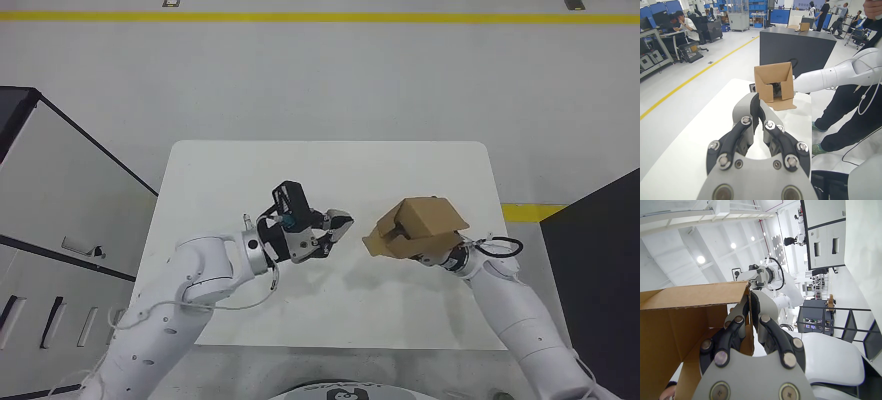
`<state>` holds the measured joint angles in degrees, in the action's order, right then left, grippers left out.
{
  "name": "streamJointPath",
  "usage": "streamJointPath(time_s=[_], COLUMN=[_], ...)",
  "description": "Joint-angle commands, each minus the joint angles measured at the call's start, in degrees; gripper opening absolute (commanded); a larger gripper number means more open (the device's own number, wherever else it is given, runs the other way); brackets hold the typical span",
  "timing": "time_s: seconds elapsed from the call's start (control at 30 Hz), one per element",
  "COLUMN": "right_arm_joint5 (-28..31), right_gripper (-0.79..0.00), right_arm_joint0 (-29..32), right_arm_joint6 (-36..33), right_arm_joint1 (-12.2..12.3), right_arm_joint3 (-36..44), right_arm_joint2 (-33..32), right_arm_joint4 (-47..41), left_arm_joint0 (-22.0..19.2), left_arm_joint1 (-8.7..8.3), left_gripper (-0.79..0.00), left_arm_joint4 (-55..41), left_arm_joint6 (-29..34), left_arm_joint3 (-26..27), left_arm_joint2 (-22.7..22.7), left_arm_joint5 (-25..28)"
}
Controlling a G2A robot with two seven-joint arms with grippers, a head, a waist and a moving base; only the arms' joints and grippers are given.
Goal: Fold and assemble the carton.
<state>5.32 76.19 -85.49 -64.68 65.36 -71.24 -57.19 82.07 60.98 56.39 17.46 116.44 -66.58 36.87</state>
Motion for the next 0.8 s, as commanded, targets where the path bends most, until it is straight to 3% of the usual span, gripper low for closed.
streamJointPath(time_s=[0.0, 0.23, 0.77], right_arm_joint5=[0.02, -0.17, -0.47], right_gripper=[-0.785, -0.785, -0.785], right_arm_joint0=[0.03, -0.04, -0.4], right_arm_joint6=[0.08, 0.78, 6.38], right_arm_joint1=[-0.05, -0.23, -0.6], right_arm_joint3=[-0.11, 0.01, 0.93], right_arm_joint2=[-0.14, -0.18, 1.52], right_arm_joint4=[-0.59, -1.3, 3.17], left_arm_joint0=[0.84, 0.92, -4.7], left_arm_joint1=[-0.22, -0.22, 1.0], left_gripper=[-0.785, -0.785, -0.785], left_arm_joint4=[-0.1, -0.7, 0.37], left_arm_joint6=[0.62, 2.31, 1.27], left_arm_joint3=[-0.44, -2.61, -4.48], left_arm_joint2=[-0.7, 1.4, 8.72], left_arm_joint5=[0.7, 2.09, 2.9])
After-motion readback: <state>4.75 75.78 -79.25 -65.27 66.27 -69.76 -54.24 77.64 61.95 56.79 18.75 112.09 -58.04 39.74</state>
